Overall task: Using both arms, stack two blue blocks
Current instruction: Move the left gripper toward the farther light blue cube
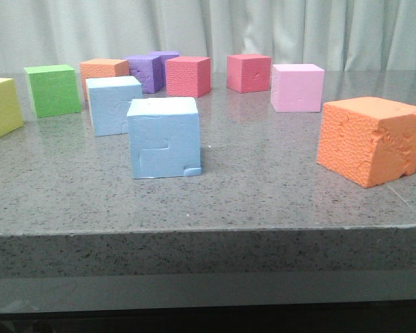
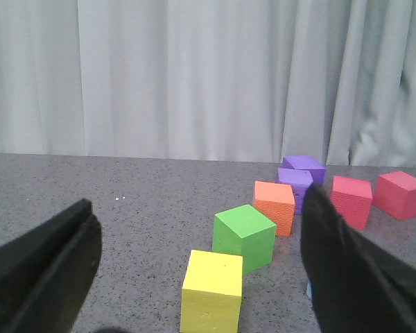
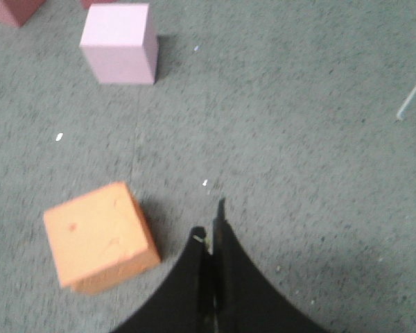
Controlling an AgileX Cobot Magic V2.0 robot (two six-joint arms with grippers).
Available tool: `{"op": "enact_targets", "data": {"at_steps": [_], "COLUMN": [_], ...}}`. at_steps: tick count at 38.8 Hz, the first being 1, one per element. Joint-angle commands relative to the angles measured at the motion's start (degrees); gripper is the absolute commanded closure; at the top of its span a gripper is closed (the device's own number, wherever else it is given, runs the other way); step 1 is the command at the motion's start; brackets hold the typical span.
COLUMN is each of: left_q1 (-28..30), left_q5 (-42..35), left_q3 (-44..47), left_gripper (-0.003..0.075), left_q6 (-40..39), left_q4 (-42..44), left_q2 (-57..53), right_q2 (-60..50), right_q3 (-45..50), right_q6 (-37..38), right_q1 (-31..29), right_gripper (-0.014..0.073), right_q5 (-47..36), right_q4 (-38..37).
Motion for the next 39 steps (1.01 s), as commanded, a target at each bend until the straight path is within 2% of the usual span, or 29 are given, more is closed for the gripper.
{"op": "enact_targets", "data": {"at_steps": [1, 7, 12, 20, 24, 27, 32, 34, 39], "left_q1": [0.0, 0.0, 0.0, 0.0, -0.1, -1.7, -8.2, -10.6, -14.3], "left_q5": [-4.1, -3.0, -2.1, 5.0, 11.6, 19.0, 28.7, 30.9, 34.7], "left_q3": [-2.1, -2.1, -4.1, -14.5, -21.6, -28.1, -39.1, -42.7, -51.2], "left_gripper": [0.0154, 0.0154, 0.0154, 0.0154, 0.0154, 0.0154, 0.0154, 0.0154, 0.0154], "left_q6": [-0.4, -0.3, 0.9, 7.6, 9.5, 11.0, 16.3, 18.9, 19.4], "left_q4": [-0.3, -0.3, -0.3, -0.5, -0.7, -0.8, -0.8, -0.8, -0.8], "left_q2": [0.8, 3.2, 7.4, 17.6, 24.4, 30.7, 42.2, 46.2, 54.8], "right_q2": [-5.7, -13.2, -19.4, -24.4, -24.4, -24.4, -24.4, -24.4, -24.4], "right_q3": [3.7, 12.3, 18.7, 25.2, 25.9, 25.9, 25.9, 25.9, 25.9], "right_q6": [-4.6, -11.9, -12.9, -12.9, -12.9, -12.9, -12.8, -12.8, -12.8], "right_q1": [-0.4, -0.4, -0.4, -0.4, -0.4, -0.4, -0.4, -0.4, -0.4], "right_gripper": [0.0655, 0.0655, 0.0655, 0.0655, 0.0655, 0.0655, 0.0655, 0.0655, 0.0655], "right_q5": [-6.8, -12.6, -19.3, -24.8, -24.8, -24.8, -24.8, -24.8, -24.8], "right_q4": [2.1, 2.4, 1.0, 0.1, -0.1, -0.1, -0.1, -0.1, -0.1]}}
